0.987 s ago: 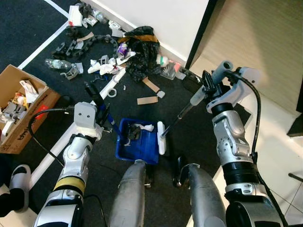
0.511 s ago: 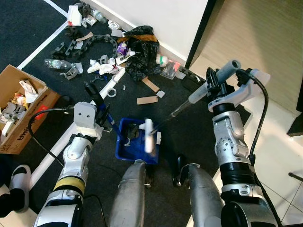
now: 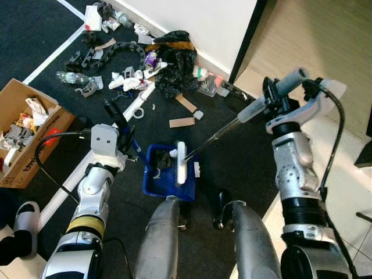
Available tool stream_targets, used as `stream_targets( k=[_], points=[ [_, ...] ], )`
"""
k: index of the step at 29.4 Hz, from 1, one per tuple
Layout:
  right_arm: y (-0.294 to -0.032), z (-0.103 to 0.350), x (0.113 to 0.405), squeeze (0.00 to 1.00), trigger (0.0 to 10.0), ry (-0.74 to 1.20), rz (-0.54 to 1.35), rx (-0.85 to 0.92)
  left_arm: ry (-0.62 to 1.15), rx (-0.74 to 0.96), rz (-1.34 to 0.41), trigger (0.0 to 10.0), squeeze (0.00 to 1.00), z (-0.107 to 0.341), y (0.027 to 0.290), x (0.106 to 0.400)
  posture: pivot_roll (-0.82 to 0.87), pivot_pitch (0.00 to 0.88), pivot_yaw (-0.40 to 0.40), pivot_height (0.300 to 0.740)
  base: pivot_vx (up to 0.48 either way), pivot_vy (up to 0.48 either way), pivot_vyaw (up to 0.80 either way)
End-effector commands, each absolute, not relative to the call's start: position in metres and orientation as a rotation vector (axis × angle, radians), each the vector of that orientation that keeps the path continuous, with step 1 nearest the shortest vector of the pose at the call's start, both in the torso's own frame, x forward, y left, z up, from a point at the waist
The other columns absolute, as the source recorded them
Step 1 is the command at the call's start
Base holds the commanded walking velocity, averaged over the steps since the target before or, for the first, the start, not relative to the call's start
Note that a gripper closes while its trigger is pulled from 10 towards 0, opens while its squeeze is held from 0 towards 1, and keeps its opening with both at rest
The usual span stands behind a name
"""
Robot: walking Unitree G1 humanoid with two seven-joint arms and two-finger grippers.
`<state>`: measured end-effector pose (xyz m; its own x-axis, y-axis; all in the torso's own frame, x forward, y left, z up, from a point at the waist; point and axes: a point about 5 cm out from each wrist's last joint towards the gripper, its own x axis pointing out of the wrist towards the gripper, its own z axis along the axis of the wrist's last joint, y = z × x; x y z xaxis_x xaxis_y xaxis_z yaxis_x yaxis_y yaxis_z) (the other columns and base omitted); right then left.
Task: Sweep floor
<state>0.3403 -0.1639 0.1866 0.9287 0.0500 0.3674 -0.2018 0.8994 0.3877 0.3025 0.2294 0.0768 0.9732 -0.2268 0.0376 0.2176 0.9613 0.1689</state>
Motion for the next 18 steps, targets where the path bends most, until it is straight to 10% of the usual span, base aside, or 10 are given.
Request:
stream_targets(
  k=[1,18],
  points=[
    [-0.166,0.194,0.337,0.0,10.0,-0.399,0.135,0.45,0.001,0.165,-0.24,10.0,0.0,0.062,0.23,0.293,0.06,0.359,0.022,0.74,0.0,0.0,0.0],
    [-0.205,0.208,0.337,0.0,10.0,-0.367,0.07,0.207,0.005,0.164,-0.247,10.0,0.0,0.061,0.229,0.292,0.06,0.367,0.032,0.74,0.0,0.0,0.0]
  ],
)
